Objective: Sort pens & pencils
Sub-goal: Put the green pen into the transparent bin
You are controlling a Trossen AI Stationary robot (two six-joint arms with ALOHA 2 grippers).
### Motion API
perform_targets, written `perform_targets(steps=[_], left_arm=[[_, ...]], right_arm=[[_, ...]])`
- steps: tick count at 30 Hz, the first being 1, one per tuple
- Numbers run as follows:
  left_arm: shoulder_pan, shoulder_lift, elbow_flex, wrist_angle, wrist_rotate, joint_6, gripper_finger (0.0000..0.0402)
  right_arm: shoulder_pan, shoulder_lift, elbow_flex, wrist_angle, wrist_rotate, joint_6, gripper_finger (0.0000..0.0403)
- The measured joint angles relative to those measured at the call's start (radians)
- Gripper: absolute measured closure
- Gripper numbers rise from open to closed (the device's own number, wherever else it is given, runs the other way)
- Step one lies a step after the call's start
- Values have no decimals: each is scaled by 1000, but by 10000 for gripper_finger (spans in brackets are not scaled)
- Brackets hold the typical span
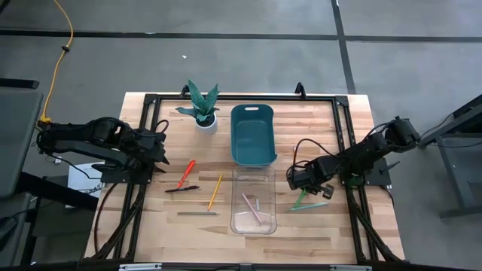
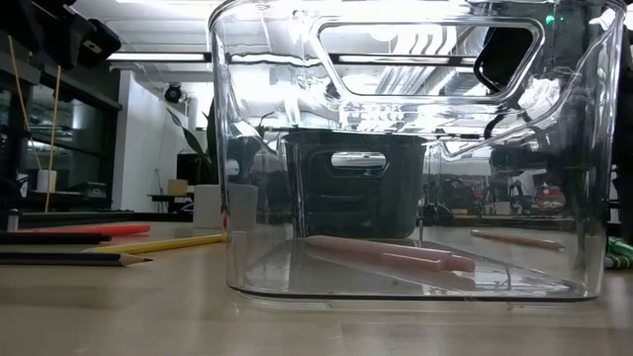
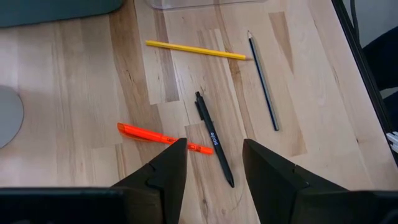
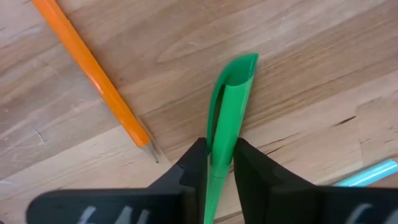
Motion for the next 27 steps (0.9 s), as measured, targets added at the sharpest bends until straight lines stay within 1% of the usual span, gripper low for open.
perform_targets(steps=[13,20,27], left_arm=[[0,0,0,1,0,0,257],[0,0,0,3,0,5,257],[0,0,0,2,0,8,257]], right_arm=[[0,0,0,2,-3,-11,357],[-6,5,36,-44,4,-52,357],[-6,4,43,-30,5,-64,357]])
